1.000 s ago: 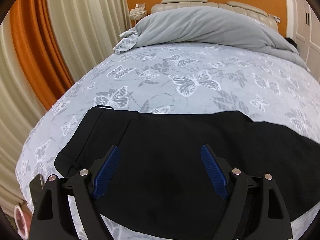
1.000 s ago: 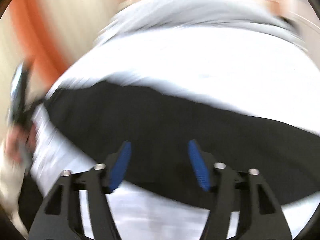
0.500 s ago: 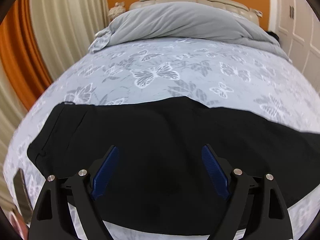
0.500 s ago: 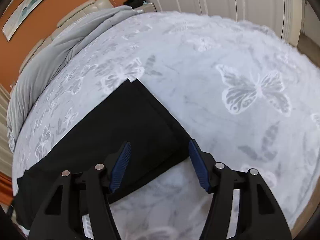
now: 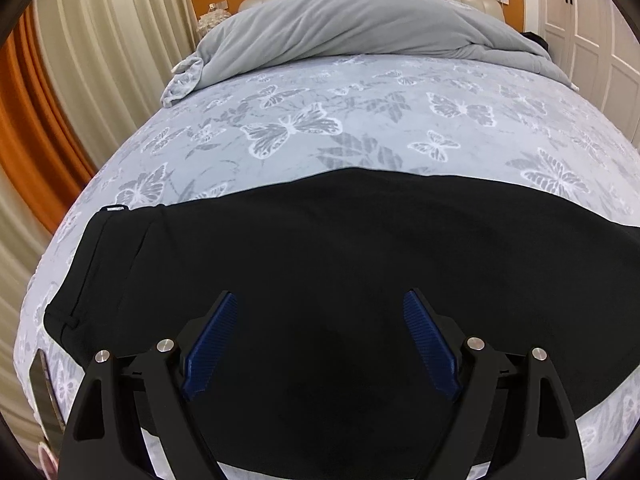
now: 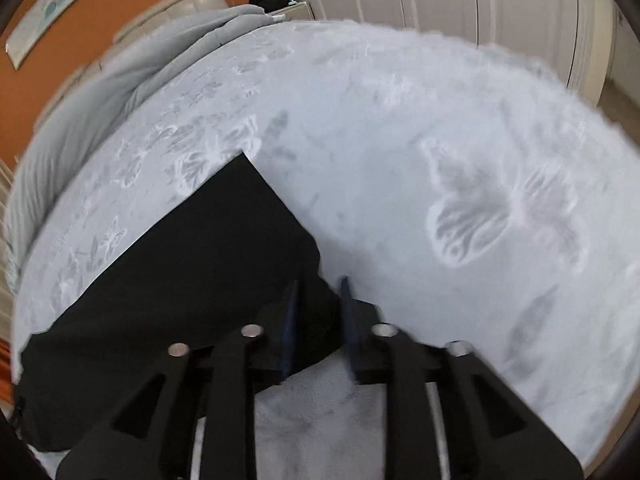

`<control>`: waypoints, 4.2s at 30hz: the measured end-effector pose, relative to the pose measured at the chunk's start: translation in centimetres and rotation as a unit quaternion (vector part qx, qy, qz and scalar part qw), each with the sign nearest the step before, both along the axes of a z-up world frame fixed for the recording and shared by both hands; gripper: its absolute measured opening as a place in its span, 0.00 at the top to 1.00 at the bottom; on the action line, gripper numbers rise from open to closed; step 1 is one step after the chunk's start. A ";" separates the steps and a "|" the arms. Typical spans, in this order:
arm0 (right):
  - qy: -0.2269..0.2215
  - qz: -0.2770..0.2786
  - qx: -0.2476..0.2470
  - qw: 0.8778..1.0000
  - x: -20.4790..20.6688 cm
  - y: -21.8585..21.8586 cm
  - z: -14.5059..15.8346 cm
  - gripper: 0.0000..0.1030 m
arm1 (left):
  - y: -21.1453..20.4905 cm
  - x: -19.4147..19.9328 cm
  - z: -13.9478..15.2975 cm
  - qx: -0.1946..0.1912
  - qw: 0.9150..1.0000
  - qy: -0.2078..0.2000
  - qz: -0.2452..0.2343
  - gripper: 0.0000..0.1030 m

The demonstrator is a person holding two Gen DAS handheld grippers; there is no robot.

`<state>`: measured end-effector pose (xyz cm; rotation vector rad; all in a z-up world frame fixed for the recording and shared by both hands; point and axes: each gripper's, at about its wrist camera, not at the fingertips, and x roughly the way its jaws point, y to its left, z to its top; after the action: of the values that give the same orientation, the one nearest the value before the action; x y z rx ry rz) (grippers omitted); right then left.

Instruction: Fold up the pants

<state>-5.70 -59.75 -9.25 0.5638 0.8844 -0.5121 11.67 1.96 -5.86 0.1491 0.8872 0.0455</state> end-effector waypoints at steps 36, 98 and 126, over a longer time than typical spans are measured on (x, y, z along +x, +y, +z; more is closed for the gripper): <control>-0.016 0.026 0.037 0.999 1.1 0.7 -1.4 0.86 | 3.1 0.5 0.6 -0.037 0.998 0.012 0.048 0.20; -0.072 0.345 0.079 0.932 7.4 25.7 6.4 0.94 | 26.7 -5.5 -2.1 -0.471 0.825 -0.012 0.312 0.94; -0.142 0.425 -0.256 0.856 2.0 36.0 14.8 0.44 | 23.4 -4.5 -4.2 -0.430 0.853 0.082 0.285 0.78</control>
<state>-3.69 -23.76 5.56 -0.2629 0.5921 0.1602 7.19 25.41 -10.03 -0.9709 1.0223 0.1849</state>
